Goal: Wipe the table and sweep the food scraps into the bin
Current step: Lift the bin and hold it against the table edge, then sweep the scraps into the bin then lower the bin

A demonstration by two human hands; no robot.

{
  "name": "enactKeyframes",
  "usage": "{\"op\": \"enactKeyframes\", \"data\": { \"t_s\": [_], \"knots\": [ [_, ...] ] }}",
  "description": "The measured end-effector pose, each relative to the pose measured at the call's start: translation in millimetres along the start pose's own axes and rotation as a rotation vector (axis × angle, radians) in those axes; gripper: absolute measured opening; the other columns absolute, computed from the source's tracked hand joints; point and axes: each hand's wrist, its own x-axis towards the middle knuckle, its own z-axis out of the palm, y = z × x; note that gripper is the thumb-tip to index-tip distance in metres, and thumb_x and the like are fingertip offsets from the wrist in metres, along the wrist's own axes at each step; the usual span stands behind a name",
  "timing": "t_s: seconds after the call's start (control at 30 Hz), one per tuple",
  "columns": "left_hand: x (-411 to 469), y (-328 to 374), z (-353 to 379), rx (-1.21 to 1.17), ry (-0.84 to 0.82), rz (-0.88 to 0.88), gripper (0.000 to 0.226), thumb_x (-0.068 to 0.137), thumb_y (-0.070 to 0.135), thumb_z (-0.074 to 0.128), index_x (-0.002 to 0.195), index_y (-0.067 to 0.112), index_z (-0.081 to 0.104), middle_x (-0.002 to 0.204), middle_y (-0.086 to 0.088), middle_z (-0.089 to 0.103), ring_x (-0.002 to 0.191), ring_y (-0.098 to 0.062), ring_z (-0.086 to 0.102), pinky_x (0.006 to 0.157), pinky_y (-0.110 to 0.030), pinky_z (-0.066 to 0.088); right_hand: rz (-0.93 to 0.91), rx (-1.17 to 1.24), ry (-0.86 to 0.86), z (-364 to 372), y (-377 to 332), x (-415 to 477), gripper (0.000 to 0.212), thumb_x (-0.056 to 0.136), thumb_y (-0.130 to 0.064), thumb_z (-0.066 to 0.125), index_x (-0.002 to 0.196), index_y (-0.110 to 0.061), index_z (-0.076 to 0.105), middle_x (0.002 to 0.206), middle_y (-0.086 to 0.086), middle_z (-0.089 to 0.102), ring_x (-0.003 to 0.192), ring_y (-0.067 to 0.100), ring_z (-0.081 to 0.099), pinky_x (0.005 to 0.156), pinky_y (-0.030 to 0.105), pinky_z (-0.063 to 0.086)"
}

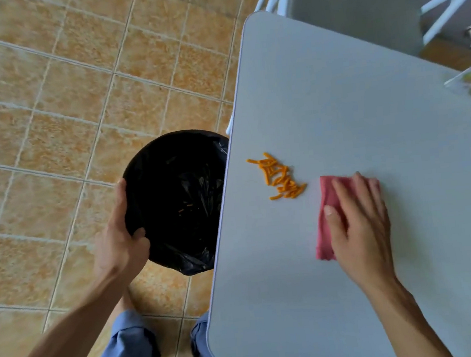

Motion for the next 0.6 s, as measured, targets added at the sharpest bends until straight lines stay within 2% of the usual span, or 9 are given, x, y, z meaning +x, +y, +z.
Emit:
{"op": "enactKeyframes", "data": {
  "t_s": [0.07, 0.13, 0.23, 0.3, 0.37, 0.43, 0.6],
  "knots": [
    [-3, 6, 4, -0.007, 0.021, -0.001, 0.105, 0.080, -0.008, 0.053, 0.153, 0.048, 0.002, 0.145, -0.013, 0.050, 0.112, -0.041, 0.058, 0.078, -0.053, 0.055, -0.069, -0.082, 0.007, 12, 18, 4, 0.053, 0.104, -0.033, 0.038, 0.147, -0.007, 0.051, 0.161, 0.023, 0.034, 0.152, 0.044, 0.025, 0.125, 0.051, 0.020],
    [-5, 11, 4, -0.024, 0.035, 0.008, 0.105, 0.081, -0.008, 0.053, 0.153, 0.050, 0.002, 0.146, -0.013, 0.050, 0.111, -0.041, 0.058, 0.078, -0.052, 0.056, -0.020, -0.077, 0.094, 21, 24, 8, 0.050, 0.105, -0.031, 0.038, 0.148, -0.009, 0.050, 0.162, 0.023, 0.032, 0.151, 0.045, 0.026, 0.124, 0.053, 0.024],
    [-6, 18, 4, -0.018, 0.057, 0.021, 0.103, 0.083, -0.006, 0.053, 0.152, 0.051, 0.002, 0.147, -0.009, 0.050, 0.100, -0.033, 0.060, 0.074, -0.048, 0.056, 0.100, 0.008, 0.237, 33, 15, 16, 0.047, 0.106, -0.027, 0.039, 0.145, -0.006, 0.054, 0.160, 0.024, 0.036, 0.148, 0.047, 0.031, 0.123, 0.050, 0.024],
    [-7, 21, 5, -0.009, 0.054, 0.021, 0.103, 0.083, -0.004, 0.053, 0.151, 0.053, 0.001, 0.147, -0.006, 0.050, 0.095, -0.031, 0.061, 0.071, -0.046, 0.057, 0.115, 0.080, 0.276, 43, 3, 23, 0.045, 0.105, -0.021, 0.038, 0.141, 0.000, 0.057, 0.155, 0.025, 0.043, 0.145, 0.046, 0.036, 0.124, 0.046, 0.021],
    [-8, 24, 8, -0.015, 0.055, 0.017, 0.103, 0.083, -0.005, 0.053, 0.152, 0.052, 0.002, 0.150, -0.004, 0.047, 0.104, -0.035, 0.062, 0.073, -0.045, 0.057, 0.069, 0.150, 0.262, 50, -10, 29, 0.045, 0.105, -0.017, 0.036, 0.139, 0.003, 0.057, 0.153, 0.024, 0.047, 0.146, 0.044, 0.036, 0.125, 0.041, 0.019],
    [-9, 26, 11, -0.039, 0.048, 0.014, 0.102, 0.082, -0.007, 0.052, 0.152, 0.051, 0.004, 0.149, -0.006, 0.048, 0.110, -0.040, 0.061, 0.078, -0.051, 0.057, 0.013, 0.190, 0.231, 56, -25, 33, 0.044, 0.105, -0.014, 0.036, 0.140, 0.003, 0.056, 0.153, 0.021, 0.047, 0.149, 0.042, 0.033, 0.126, 0.041, 0.019],
    [-15, 31, 11, -0.013, 0.055, 0.034, 0.100, 0.084, -0.004, 0.053, 0.153, 0.050, 0.004, 0.138, -0.013, 0.057, 0.091, -0.041, 0.065, 0.064, -0.054, 0.058, -0.053, 0.236, 0.184, 69, -62, 40, 0.039, 0.103, -0.006, 0.043, 0.139, 0.000, 0.057, 0.153, 0.018, 0.049, 0.150, 0.041, 0.032, 0.124, 0.051, 0.024]
  ]
}}
